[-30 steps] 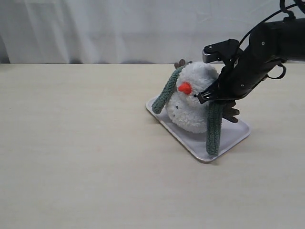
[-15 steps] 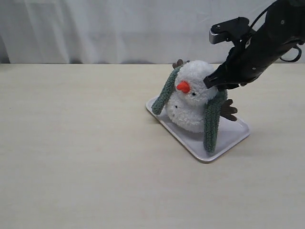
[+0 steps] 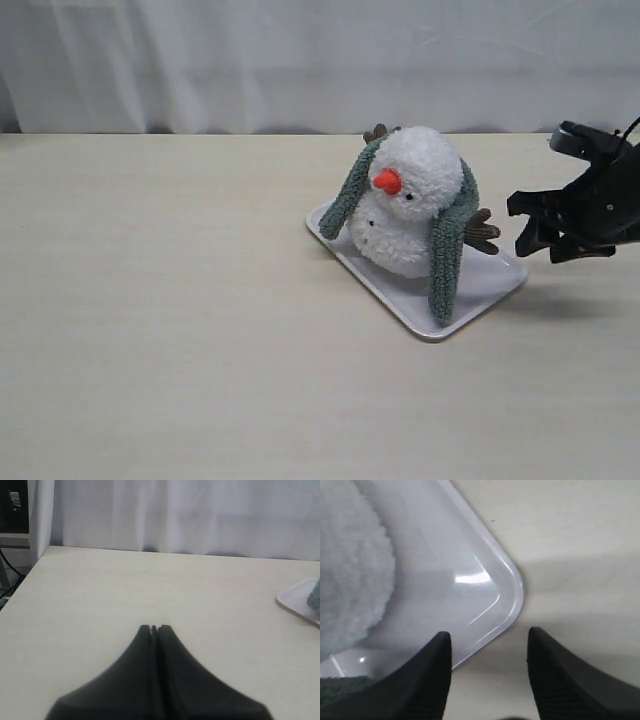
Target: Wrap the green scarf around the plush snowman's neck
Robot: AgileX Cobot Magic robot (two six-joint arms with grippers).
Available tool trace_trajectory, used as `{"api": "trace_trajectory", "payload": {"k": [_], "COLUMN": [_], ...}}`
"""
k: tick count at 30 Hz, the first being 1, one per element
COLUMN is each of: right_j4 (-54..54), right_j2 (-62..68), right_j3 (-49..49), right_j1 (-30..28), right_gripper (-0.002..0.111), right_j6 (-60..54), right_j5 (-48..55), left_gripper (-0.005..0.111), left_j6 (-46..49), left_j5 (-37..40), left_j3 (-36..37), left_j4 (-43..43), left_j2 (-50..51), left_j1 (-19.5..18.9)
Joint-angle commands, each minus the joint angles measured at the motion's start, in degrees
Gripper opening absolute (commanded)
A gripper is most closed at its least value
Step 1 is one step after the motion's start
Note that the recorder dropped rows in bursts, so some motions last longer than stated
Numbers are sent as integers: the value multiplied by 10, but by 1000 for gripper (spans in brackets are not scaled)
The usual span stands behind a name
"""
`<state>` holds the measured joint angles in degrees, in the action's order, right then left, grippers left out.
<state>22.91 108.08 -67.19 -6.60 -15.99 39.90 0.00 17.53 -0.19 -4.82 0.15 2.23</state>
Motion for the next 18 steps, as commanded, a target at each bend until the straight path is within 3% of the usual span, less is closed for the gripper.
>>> {"api": "trace_trajectory", "payload": {"k": [1,11,18], "right_j4": [6,6,8], "right_j2": [53,106,112], "right_j3": [1,-27,-35], "right_j1": [-5,-5,-5], "right_gripper": [46,44,11], "right_j6": [6,5,-69], "right_j5": [-70,-83,-72], "left_gripper": [0,0,0], "left_j6": [0,0,0], "left_j5": [-2,-2,-2], "left_j3": [2,2,2], "left_j4": [-1,-1,-1], "left_j2": [-2,-2,-2], "left_j1": [4,4,4]}}
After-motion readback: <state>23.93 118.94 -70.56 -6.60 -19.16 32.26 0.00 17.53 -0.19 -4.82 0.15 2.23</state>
